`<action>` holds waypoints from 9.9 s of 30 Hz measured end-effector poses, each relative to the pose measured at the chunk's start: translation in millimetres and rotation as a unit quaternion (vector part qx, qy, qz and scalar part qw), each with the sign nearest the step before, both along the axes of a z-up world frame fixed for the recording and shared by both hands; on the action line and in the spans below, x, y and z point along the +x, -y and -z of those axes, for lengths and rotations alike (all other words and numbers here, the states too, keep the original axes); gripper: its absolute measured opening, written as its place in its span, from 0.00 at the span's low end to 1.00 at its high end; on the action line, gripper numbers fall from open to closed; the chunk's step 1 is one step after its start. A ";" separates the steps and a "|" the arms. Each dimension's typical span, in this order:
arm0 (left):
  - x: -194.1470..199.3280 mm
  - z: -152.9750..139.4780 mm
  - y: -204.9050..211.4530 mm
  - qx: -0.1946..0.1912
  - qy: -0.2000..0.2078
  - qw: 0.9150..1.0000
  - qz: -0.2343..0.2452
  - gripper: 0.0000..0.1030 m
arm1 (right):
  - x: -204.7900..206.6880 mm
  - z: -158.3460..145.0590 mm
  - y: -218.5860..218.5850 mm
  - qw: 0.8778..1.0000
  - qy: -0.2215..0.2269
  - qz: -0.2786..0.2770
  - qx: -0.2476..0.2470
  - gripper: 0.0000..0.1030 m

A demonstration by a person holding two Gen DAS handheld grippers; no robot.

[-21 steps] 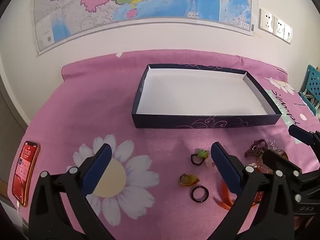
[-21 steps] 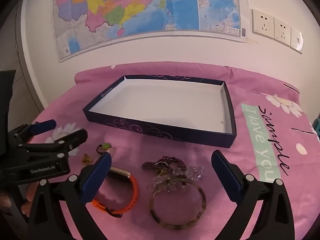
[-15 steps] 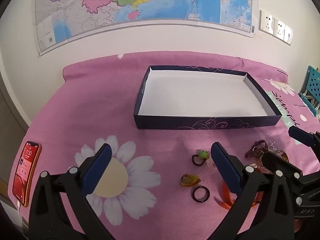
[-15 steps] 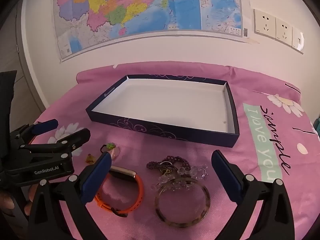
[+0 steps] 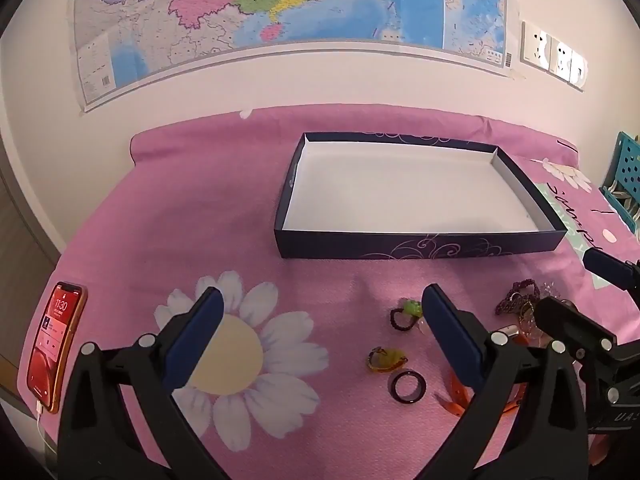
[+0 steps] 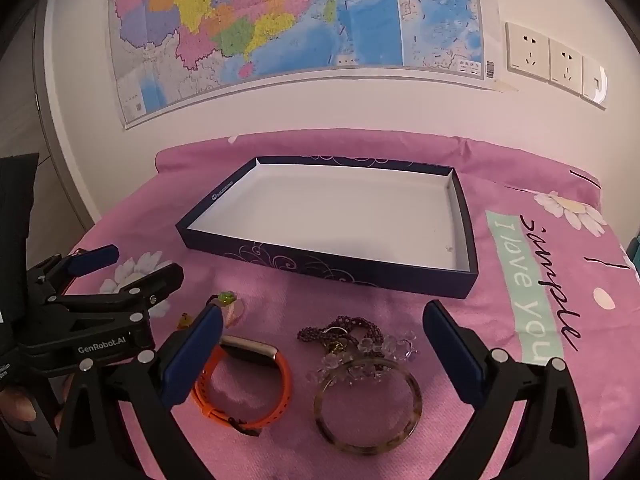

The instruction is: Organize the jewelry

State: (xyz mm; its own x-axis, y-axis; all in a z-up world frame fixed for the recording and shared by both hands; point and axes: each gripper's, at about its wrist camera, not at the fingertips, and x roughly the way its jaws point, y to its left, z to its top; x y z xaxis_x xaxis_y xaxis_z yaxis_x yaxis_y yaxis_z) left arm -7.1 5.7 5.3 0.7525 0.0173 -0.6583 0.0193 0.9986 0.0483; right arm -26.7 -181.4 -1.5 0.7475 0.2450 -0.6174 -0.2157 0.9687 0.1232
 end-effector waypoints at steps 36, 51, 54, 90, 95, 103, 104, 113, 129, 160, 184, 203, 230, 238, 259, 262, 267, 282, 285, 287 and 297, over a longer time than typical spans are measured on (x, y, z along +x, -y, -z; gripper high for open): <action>0.7 8.3 -2.4 0.000 -0.003 1.000 -0.002 0.95 | 2.2 6.1 2.0 1.000 -0.005 0.001 0.005 0.94; 2.7 11.8 1.2 0.003 -0.008 1.000 0.001 0.95 | 4.0 7.8 2.1 1.000 -0.009 0.001 0.005 0.94; 2.8 12.0 2.0 0.004 -0.009 1.000 0.002 0.95 | 3.9 7.9 2.4 1.000 -0.008 0.001 0.006 0.94; -23.2 33.0 38.6 -0.079 -0.113 0.959 0.248 0.27 | -8.3 37.5 51.8 0.995 -0.097 -0.034 0.020 0.24; -15.9 39.0 37.6 -0.085 -0.135 0.957 0.242 0.27 | -7.8 39.6 55.6 0.994 -0.104 -0.031 0.024 0.11; -8.6 40.0 43.4 -0.073 -0.145 0.958 0.238 0.10 | -8.3 36.4 68.7 0.993 -0.105 -0.033 0.049 0.06; -8.1 39.6 44.0 -0.071 -0.146 0.958 0.237 0.09 | -9.1 34.8 70.1 0.993 -0.103 -0.033 0.050 0.06; -3.2 35.1 40.2 -0.096 -0.153 0.955 0.237 0.06 | -7.2 17.2 74.2 0.993 -0.085 -0.041 0.065 0.06; 40.0 -14.5 12.5 -0.129 -0.102 0.961 0.224 0.06 | 50.7 -20.0 65.1 0.995 -0.046 -0.059 0.059 0.06; 240.5 16.4 20.0 -0.059 -0.153 0.979 0.121 0.06 | 251.5 17.4 46.1 0.987 -0.154 0.020 0.029 0.06; 247.5 17.4 17.7 -0.077 -0.140 0.983 0.094 0.28 | 233.4 -3.5 49.8 0.993 -0.114 0.023 0.033 0.26; 91.1 -40.9 1.8 0.006 0.042 0.993 0.110 0.74 | 105.0 -45.3 42.4 0.998 0.005 -0.056 0.020 0.61; 2.5 12.3 -15.5 -0.042 -0.009 0.991 0.130 0.75 | 4.6 32.7 25.9 0.991 -0.075 -0.102 -0.037 0.25; 0.8 16.1 -16.2 -0.044 -0.016 0.991 0.128 0.75 | 4.3 31.0 35.9 0.992 -0.077 -0.094 -0.031 0.04; -4.1 19.7 -16.7 -0.048 -0.025 0.990 0.129 0.75 | 17.6 29.5 28.9 0.990 -0.066 -0.110 -0.061 0.47; -3.4 21.4 -16.3 -0.047 -0.028 0.990 0.129 0.75 | 16.2 31.3 25.7 0.988 -0.065 -0.120 -0.075 0.47; -1.5 23.1 -16.2 -0.052 -0.035 0.990 0.127 0.75 | 10.9 33.0 23.8 0.985 -0.067 -0.134 -0.088 0.17; -5.8 21.1 -14.3 -0.048 -0.033 0.989 0.139 0.75 | -8.9 16.7 44.3 0.988 -0.072 -0.135 -0.021 0.07; -9.3 21.5 -13.2 -0.048 -0.034 0.988 0.146 0.75 | -13.9 12.1 47.3 0.988 -0.071 -0.137 -0.009 0.07; -11.5 22.4 -12.2 -0.048 -0.036 0.987 0.152 0.75 | -17.1 9.4 49.3 0.988 -0.069 -0.138 -0.001 0.07; -24.3 28.5 -0.2 -0.036 -0.046 0.980 0.191 0.71 | -23.5 -3.2 48.5 0.987 -0.057 -0.145 0.026 0.08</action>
